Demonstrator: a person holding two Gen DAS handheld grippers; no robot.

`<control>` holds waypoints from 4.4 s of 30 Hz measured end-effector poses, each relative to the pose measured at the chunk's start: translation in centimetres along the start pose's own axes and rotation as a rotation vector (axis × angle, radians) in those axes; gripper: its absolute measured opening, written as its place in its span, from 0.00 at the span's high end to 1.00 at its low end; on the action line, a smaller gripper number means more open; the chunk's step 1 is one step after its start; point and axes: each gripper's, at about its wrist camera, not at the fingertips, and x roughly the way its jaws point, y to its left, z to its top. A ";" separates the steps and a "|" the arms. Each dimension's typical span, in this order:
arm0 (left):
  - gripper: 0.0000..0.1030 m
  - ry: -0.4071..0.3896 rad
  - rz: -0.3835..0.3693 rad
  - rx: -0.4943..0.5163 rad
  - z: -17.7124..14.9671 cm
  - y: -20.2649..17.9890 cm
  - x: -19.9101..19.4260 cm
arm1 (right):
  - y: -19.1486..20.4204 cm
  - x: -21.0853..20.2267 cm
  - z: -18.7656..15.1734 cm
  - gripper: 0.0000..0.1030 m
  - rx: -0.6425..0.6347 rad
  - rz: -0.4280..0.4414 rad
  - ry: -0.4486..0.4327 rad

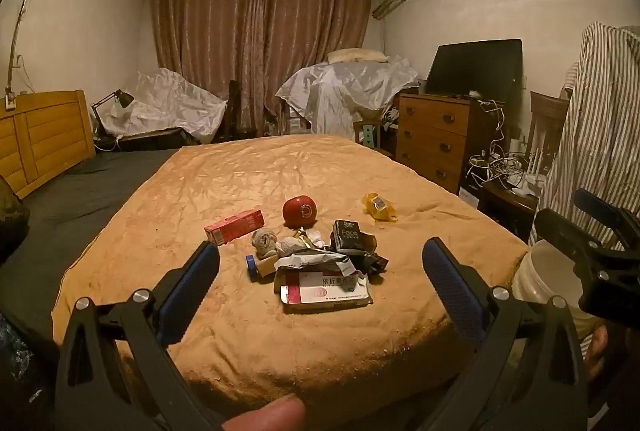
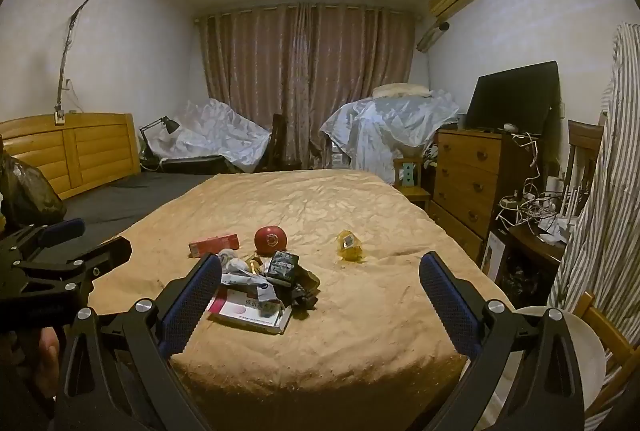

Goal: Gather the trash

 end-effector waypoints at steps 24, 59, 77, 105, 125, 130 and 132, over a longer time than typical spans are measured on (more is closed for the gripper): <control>0.05 0.010 0.000 -0.002 -0.5 0.2 0.3 | 0.4 0.1 -0.4 0.04 -0.002 0.002 0.005; 0.05 0.018 0.000 -0.004 -0.6 0.6 0.3 | 0.4 -0.1 -0.3 0.04 -0.003 0.002 0.010; 0.05 0.022 0.003 -0.003 -0.7 0.6 0.4 | 0.4 0.0 -0.2 0.04 -0.004 0.002 0.012; 0.05 0.299 -0.054 -0.102 -7.0 5.6 7.8 | -0.5 2.9 -3.1 0.04 -0.016 0.021 0.092; 0.14 0.593 0.054 -0.085 -12.2 10.1 26.0 | 0.7 24.8 -11.8 0.31 -0.029 0.309 0.506; 0.15 0.590 0.171 -0.237 -11.5 16.5 26.8 | 3.2 29.2 -11.9 0.31 -0.058 0.408 0.527; 0.15 0.583 0.164 -0.273 -11.2 17.8 26.1 | 3.9 30.8 -11.6 0.31 -0.072 0.446 0.532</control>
